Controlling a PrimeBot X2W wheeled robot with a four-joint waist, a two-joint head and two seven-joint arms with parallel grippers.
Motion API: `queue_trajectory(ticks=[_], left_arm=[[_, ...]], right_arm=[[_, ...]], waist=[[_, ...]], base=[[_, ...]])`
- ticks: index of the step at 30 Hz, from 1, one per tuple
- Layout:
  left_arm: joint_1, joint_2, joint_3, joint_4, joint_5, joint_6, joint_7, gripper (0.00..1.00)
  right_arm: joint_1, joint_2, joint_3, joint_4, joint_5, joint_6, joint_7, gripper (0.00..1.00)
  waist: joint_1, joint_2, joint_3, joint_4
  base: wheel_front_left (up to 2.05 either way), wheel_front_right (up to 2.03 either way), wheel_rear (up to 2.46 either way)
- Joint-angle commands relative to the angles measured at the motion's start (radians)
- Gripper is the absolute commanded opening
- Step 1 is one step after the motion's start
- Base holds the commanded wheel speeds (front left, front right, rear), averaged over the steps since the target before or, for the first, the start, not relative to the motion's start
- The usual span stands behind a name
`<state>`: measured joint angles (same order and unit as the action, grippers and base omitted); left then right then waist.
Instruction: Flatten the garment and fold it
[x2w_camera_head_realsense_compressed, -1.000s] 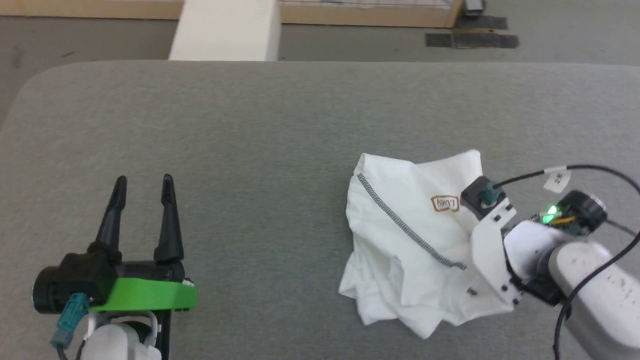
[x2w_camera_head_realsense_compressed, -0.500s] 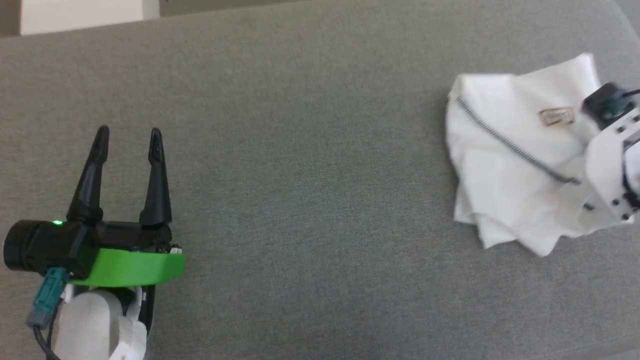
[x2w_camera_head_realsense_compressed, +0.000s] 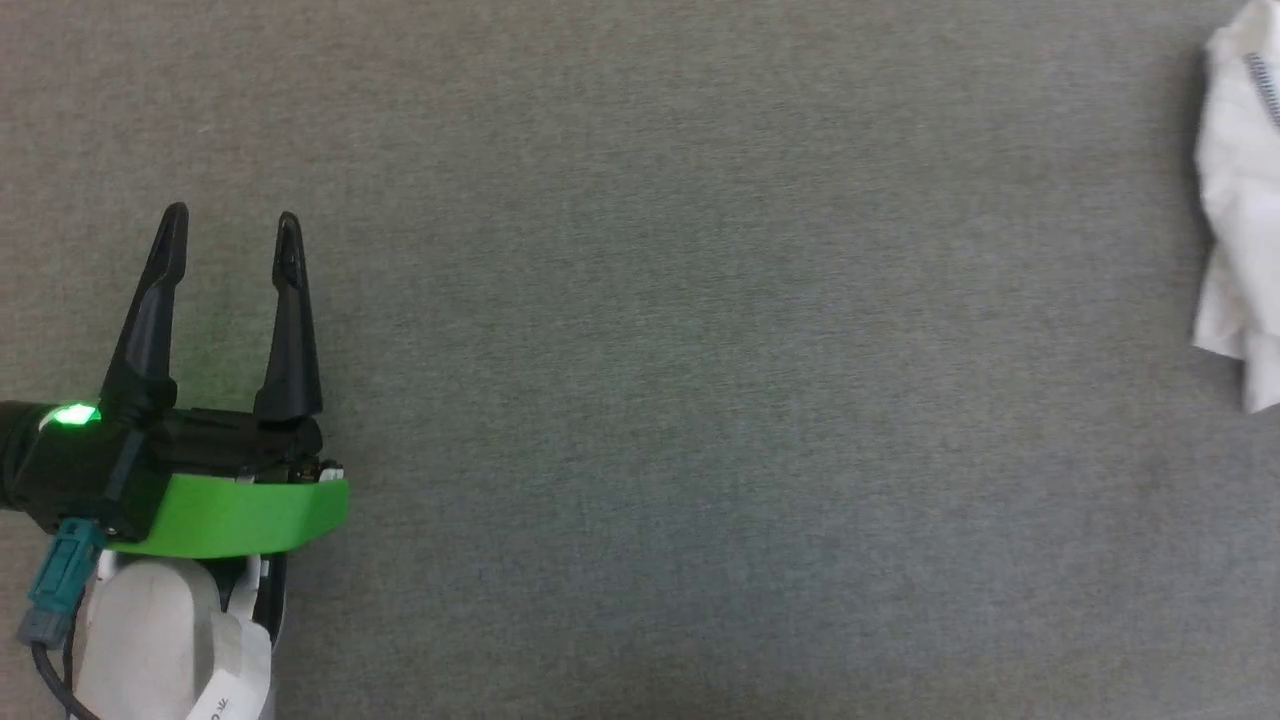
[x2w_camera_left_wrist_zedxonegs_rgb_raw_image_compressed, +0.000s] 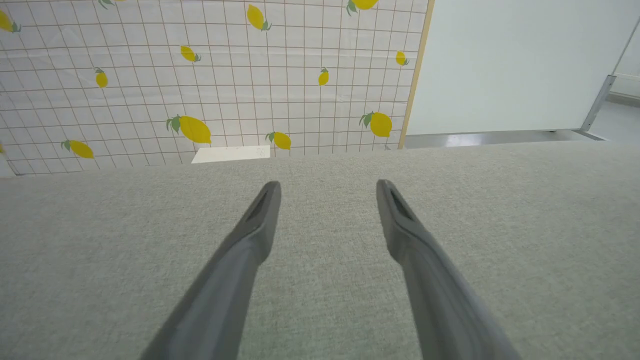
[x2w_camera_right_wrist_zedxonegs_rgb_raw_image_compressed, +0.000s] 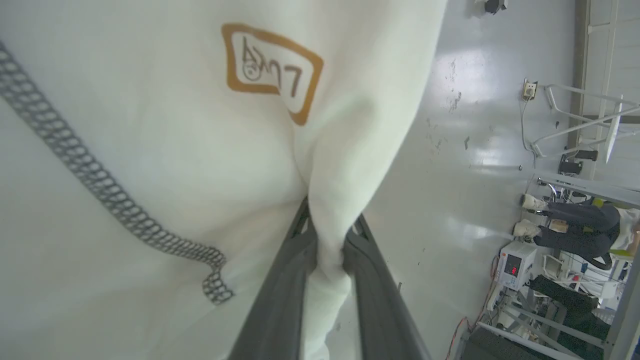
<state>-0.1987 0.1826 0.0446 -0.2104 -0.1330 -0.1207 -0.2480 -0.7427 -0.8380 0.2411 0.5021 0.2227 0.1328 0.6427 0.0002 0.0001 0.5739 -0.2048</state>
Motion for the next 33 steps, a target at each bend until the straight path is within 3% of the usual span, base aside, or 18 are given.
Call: queue_trajectory(ticks=[1,2,3,4,10,13,17,22,23,26,33], left_arm=[[-0.017,0.005,0.001,-0.002,0.007,0.007,-0.001,1.0],[-0.016,0.005,0.001,-0.002,0.006,0.008,-0.002,1.0],[-0.015,0.005,0.002,0.0,0.005,0.009,-0.003,1.0],[-0.013,0.005,0.001,0.003,0.004,0.009,-0.003,1.0],[-0.003,-0.005,-0.006,0.034,0.0,0.014,-0.008,1.0],[0.003,-0.016,-0.014,0.056,-0.003,0.016,-0.01,1.0],[0.023,-0.025,-0.004,0.082,-0.011,0.024,-0.012,1.0],[0.052,-0.044,0.001,0.106,-0.02,0.033,-0.013,1.0],[0.067,-0.053,0.0,0.122,-0.019,0.044,-0.013,1.0],[0.075,-0.066,0.003,0.133,-0.023,0.062,-0.013,1.0],[0.064,-0.089,-0.005,0.169,-0.034,0.095,-0.014,1.0]], right_arm=[[-0.006,0.007,-0.036,0.015,-0.018,-0.002,0.015,0.0],[-0.005,0.015,-0.067,0.023,-0.027,-0.002,0.019,0.0],[-0.004,0.025,-0.103,0.032,-0.048,-0.002,0.018,0.2],[-0.001,0.031,-0.121,0.04,-0.067,-0.002,0.024,0.97],[-0.019,0.089,-0.252,0.068,-0.134,-0.002,0.009,1.0],[-0.049,0.112,-0.3,0.043,-0.139,-0.002,-0.053,1.0],[-0.105,0.15,-0.28,-0.036,-0.113,-0.002,-0.167,1.0],[-0.153,0.255,-0.237,-0.152,-0.054,-0.002,-0.316,1.0],[-0.12,0.333,-0.22,-0.256,-0.051,-0.002,-0.428,1.0],[-0.039,0.418,-0.225,-0.344,-0.049,-0.002,-0.516,1.0],[0.227,0.707,-0.299,-0.522,-0.033,-0.002,-0.687,1.0]], waist=[[-0.0002,-0.0001,0.033,0.042],[-0.0002,-0.0001,0.033,0.044],[-0.0002,-0.0001,0.029,0.047],[-0.0002,-0.0001,0.025,0.049],[-0.0002,-0.0001,-0.053,0.058],[-0.0002,-0.0001,-0.122,0.07],[-0.0002,-0.0001,-0.213,0.074],[-0.0002,-0.0001,-0.326,0.095],[-0.0002,-0.0001,-0.374,0.12],[-0.0002,-0.0001,-0.409,0.143],[-0.0002,-0.0001,-0.454,0.202]], base=[[0.0,0.0,0.0],[0.0,0.0,0.0],[0.0,0.0,0.0],[0.0,0.0,0.0],[0.0,0.0,0.0],[0.0,0.0,0.0],[0.0,0.0,0.0],[0.0,0.0,0.0],[0.0,0.0,0.0],[0.0,0.0,0.0],[0.0,0.0,0.0]])
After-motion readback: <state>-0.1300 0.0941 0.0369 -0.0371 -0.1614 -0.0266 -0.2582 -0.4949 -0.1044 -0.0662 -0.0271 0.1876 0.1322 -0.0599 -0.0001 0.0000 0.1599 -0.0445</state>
